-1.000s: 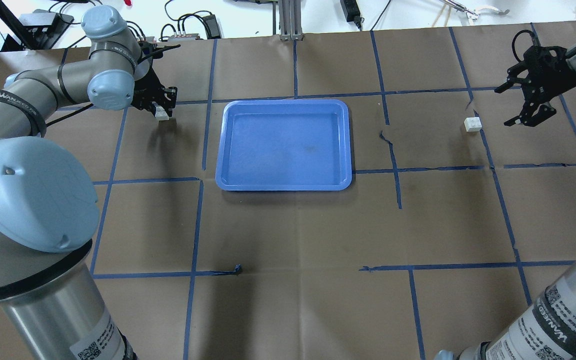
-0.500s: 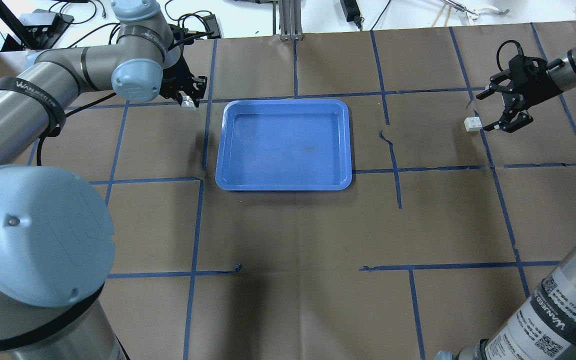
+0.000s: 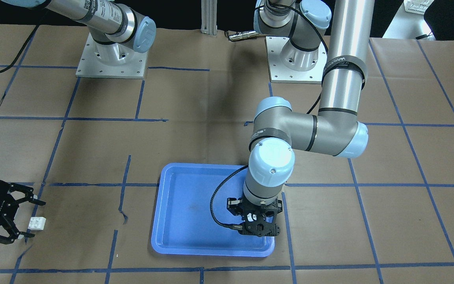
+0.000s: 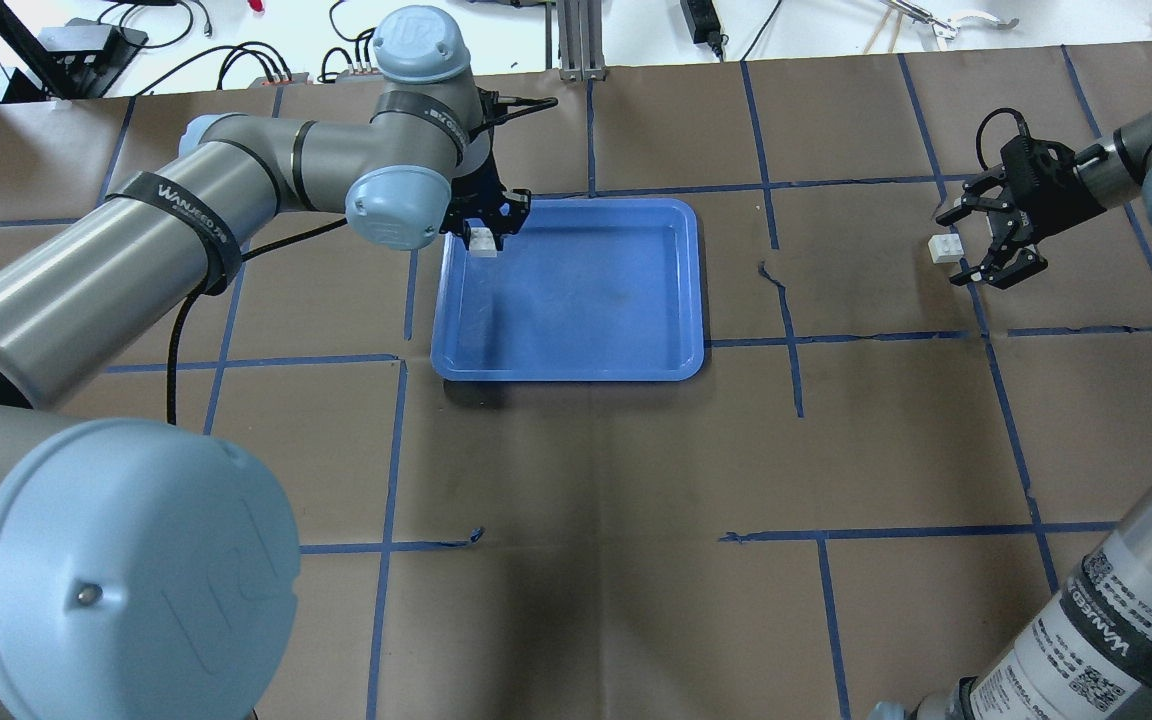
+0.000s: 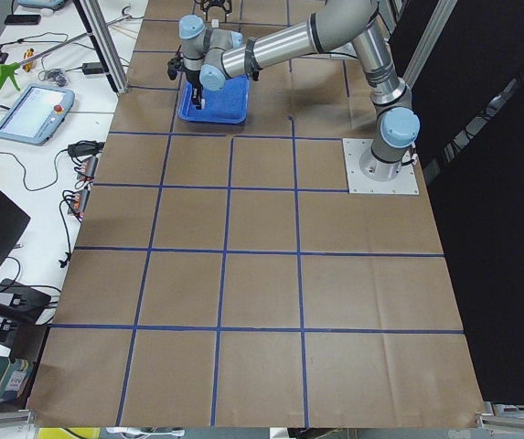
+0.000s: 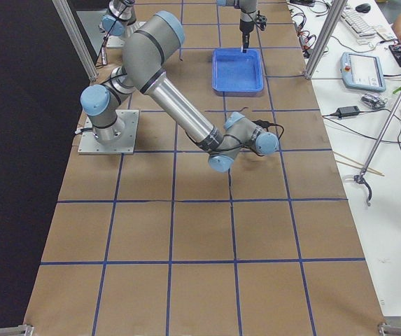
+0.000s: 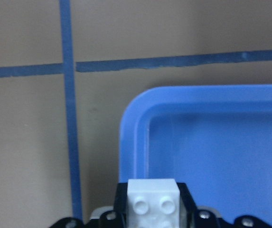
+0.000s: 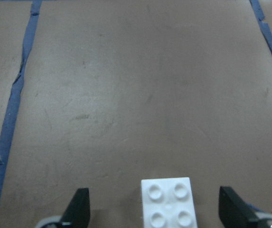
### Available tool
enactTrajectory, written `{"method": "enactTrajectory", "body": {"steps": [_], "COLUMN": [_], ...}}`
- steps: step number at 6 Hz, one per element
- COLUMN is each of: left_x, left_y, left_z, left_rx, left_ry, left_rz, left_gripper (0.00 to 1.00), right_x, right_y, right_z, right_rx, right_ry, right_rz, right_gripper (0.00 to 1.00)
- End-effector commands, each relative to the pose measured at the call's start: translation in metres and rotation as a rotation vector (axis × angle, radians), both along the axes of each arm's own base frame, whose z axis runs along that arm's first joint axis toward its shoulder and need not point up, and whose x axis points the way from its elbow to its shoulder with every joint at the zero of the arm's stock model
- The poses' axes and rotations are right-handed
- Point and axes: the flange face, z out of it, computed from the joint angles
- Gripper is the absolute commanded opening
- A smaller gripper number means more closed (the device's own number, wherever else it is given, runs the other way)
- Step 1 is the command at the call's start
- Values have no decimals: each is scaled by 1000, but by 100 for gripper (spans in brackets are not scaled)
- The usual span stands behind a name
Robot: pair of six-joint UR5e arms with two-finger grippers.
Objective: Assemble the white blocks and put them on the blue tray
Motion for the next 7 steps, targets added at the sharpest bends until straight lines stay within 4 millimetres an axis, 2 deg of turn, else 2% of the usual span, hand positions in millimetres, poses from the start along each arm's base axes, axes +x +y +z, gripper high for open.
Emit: {"method": "enactTrajectory", "body": {"steps": [1, 2, 3, 4, 5, 6, 7], "left_x": [-21, -22, -22, -21, -21, -22, -25], "left_y": [12, 13, 18, 17, 17, 18, 25], "left_z": [-10, 2, 18, 16, 21, 9, -5], "left_rx": [17, 4, -14, -8, -16, 4, 34], "left_ry": [-1, -15, -26, -57, -72, -67, -60], "left_rz": [-47, -340, -552, -903, -1121, -1294, -1360], "left_gripper": [5, 5, 6, 6, 6, 6, 11], "right_x": [-1, -2, -2, -2, -2, -3, -3], "right_y": [-2, -2, -2, -3, -3, -3, -3], "right_z": [0, 0, 0, 1, 2, 2, 3], "right_rx": [-18, -21, -23, -24, -23, -25, -27], "right_ry": [16, 18, 19, 20, 23, 26, 27], "right_rz": [1, 0, 1, 1, 1, 1, 1], "right_gripper": [77, 76, 66, 63, 51, 41, 33]}}
